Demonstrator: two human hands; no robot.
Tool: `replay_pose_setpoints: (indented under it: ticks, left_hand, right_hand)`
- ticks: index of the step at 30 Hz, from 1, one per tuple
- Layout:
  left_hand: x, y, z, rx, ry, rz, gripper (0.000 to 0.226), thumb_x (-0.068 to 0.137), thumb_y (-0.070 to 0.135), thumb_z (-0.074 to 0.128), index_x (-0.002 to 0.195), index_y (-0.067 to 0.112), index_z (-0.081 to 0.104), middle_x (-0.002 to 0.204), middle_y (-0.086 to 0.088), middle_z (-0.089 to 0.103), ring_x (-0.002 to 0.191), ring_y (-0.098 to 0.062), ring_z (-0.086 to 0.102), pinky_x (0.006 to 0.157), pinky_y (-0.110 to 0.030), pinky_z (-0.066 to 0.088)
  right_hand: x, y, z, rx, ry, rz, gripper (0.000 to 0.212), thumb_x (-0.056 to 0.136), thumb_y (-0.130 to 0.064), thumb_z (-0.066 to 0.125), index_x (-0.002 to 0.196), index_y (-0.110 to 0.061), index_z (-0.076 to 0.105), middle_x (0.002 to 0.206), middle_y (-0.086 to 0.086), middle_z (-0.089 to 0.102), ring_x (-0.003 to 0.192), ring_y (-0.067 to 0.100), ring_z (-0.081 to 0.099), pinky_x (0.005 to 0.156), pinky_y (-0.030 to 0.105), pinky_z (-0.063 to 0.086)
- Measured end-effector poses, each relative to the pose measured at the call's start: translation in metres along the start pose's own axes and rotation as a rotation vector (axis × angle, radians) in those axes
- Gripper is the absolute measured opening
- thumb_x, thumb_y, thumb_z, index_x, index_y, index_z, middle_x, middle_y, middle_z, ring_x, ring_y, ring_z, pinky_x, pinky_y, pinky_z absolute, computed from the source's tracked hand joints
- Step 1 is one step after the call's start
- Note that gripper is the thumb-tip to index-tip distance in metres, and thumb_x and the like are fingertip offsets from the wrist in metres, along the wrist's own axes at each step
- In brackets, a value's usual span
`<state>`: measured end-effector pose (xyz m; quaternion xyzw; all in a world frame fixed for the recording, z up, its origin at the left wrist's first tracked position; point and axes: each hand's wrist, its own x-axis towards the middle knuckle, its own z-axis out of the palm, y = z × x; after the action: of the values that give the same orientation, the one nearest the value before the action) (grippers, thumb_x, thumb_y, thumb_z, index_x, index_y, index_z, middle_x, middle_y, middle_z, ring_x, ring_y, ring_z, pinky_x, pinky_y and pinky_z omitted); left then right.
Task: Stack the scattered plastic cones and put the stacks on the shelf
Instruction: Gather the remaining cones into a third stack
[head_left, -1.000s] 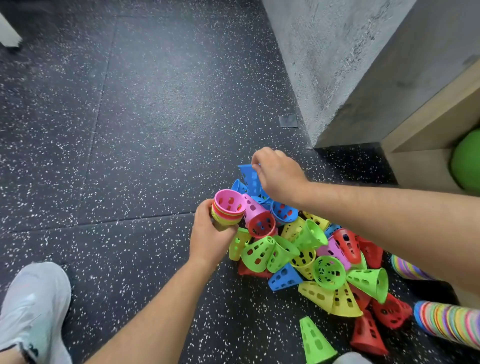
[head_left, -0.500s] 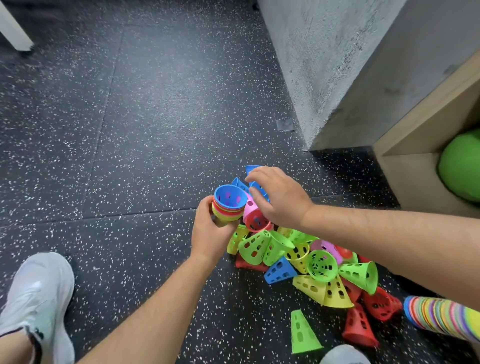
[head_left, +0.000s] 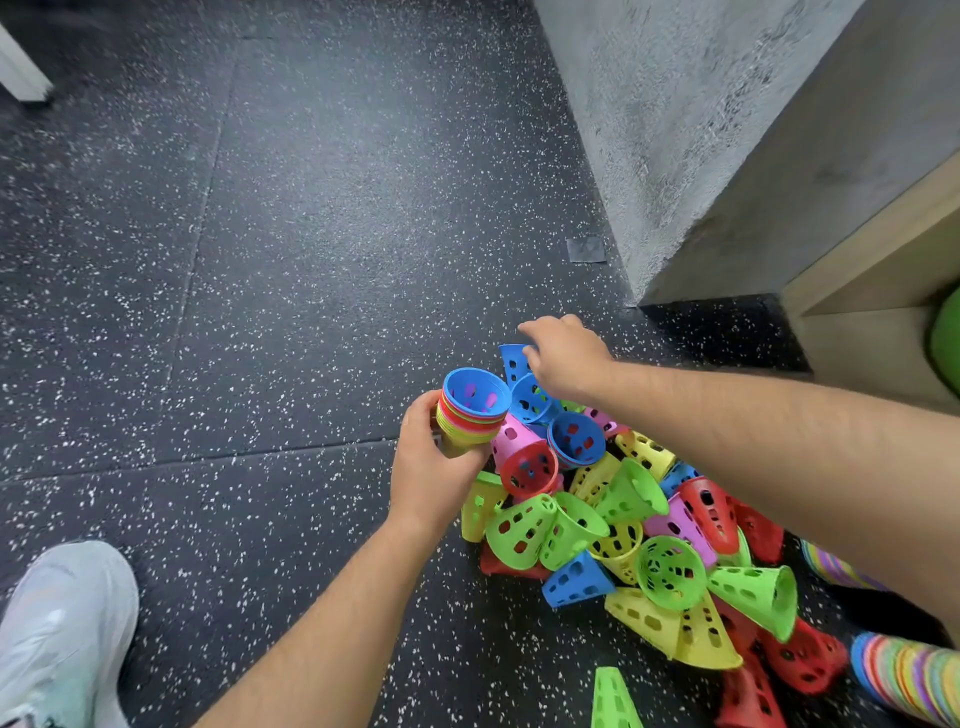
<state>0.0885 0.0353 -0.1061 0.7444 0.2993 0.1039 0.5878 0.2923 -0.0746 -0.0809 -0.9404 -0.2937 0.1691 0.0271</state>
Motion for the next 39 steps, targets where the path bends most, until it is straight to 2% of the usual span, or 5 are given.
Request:
replay_pose_setpoints:
  ticks: [3, 14, 23, 28, 39]
  left_hand:
    - [0.003, -0.001, 0.001, 0.024, -0.007, 0.000, 0.058, 0.076, 0.024, 0.087, 0.125, 0.035, 0.057, 0.122, 0.016, 0.062, 0.107, 0.003, 0.060, 0.095, -0.028, 0.052]
    - [0.003, 0.000, -0.003, 0.002, -0.015, -0.016, 0.062, 0.063, 0.047, 0.076, 0.122, 0.038, 0.058, 0.119, 0.019, 0.063, 0.107, 0.003, 0.060, 0.096, -0.032, 0.054]
    - [-0.011, -0.007, -0.020, 0.009, 0.001, 0.013, 0.061, 0.074, 0.025, 0.089, 0.125, 0.036, 0.057, 0.121, 0.017, 0.065, 0.106, -0.001, 0.063, 0.094, -0.032, 0.054]
    - [-0.030, -0.014, -0.033, 0.007, 0.011, 0.035, 0.058, 0.074, 0.035, 0.091, 0.120, 0.043, 0.057, 0.118, 0.020, 0.066, 0.105, 0.002, 0.065, 0.088, -0.021, 0.052]
    - [-0.037, -0.039, -0.055, 0.028, 0.036, -0.049, 0.058, 0.076, 0.019, 0.088, 0.123, 0.035, 0.058, 0.118, 0.018, 0.066, 0.100, 0.010, 0.062, 0.078, -0.004, 0.044]
  right_hand:
    - [0.010, -0.007, 0.004, -0.066, -0.020, 0.014, 0.016, 0.103, -0.024, 0.041, 0.098, -0.013, 0.052, 0.111, 0.009, 0.062, 0.116, 0.032, 0.048, 0.074, 0.038, 0.037]
    - [-0.010, -0.009, -0.014, 0.085, 0.220, -0.024, 0.016, 0.099, -0.026, 0.053, 0.106, -0.020, 0.065, 0.108, 0.003, 0.064, 0.104, 0.031, 0.055, 0.076, 0.037, 0.043]
    - [-0.101, -0.027, -0.047, 0.233, 0.524, -0.463, 0.013, 0.095, -0.021, 0.062, 0.101, -0.011, 0.068, 0.104, 0.004, 0.063, 0.094, 0.028, 0.061, 0.084, 0.042, 0.048]
    - [-0.131, -0.039, -0.030, 0.107, 0.333, -0.612, 0.025, 0.092, -0.029, 0.068, 0.112, -0.014, 0.069, 0.115, 0.002, 0.063, 0.101, 0.027, 0.060, 0.090, 0.041, 0.048]
    - [-0.056, -0.057, 0.000, -0.166, -0.003, -0.355, 0.040, 0.099, -0.031, 0.048, 0.139, -0.029, 0.051, 0.137, 0.001, 0.049, 0.123, 0.028, 0.046, 0.102, 0.042, 0.041]
